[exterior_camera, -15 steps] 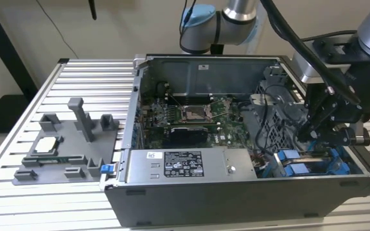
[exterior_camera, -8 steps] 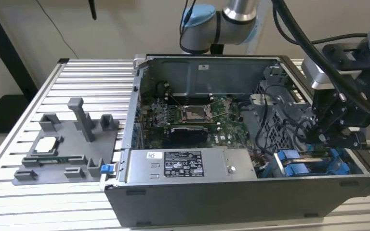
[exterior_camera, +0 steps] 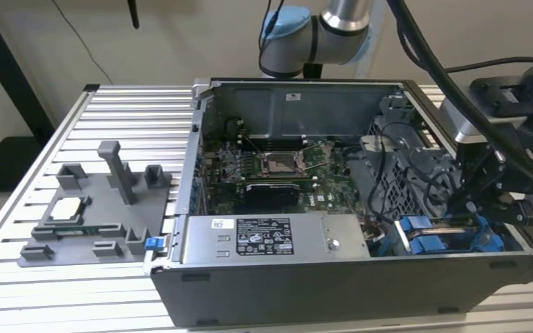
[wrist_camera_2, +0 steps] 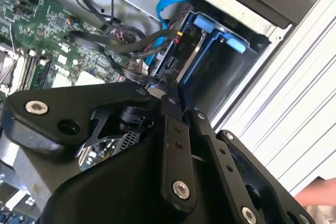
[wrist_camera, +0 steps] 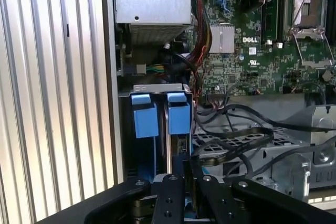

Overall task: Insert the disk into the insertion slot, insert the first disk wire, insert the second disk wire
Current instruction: 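Insert the second disk wire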

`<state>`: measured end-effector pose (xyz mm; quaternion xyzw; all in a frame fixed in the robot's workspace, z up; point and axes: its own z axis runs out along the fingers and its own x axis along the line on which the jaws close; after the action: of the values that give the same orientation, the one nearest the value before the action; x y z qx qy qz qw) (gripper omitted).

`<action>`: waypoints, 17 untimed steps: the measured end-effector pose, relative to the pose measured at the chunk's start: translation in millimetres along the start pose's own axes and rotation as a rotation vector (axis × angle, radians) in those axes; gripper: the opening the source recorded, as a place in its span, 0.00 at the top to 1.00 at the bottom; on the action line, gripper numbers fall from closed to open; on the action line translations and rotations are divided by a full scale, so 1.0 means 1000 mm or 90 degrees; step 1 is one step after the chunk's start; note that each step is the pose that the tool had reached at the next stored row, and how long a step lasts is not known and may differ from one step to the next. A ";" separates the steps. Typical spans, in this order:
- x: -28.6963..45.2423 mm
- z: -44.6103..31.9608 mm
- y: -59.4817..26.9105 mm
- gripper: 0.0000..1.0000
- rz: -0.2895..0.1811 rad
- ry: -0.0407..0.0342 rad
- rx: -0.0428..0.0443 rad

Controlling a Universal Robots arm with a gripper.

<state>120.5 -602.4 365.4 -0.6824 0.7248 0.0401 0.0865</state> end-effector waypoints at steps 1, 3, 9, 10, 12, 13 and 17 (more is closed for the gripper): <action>0.0002 0.0012 0.0000 1.00 0.000 -0.0001 0.0008; 0.0004 0.0025 0.0001 1.00 0.000 0.0000 0.0021; 0.0006 0.0035 0.0002 1.00 0.000 -0.0013 0.0022; 0.0006 0.0042 0.0000 1.00 0.000 -0.0019 0.0023; 0.0007 0.0060 -0.0003 1.00 0.000 -0.0030 0.0024; 0.0007 0.0072 -0.0005 1.00 0.000 -0.0035 0.0024; 0.0007 0.0118 -0.0025 1.00 0.000 -0.0050 0.0024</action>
<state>123.8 -601.1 353.8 -0.6822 0.7244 0.0414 0.0907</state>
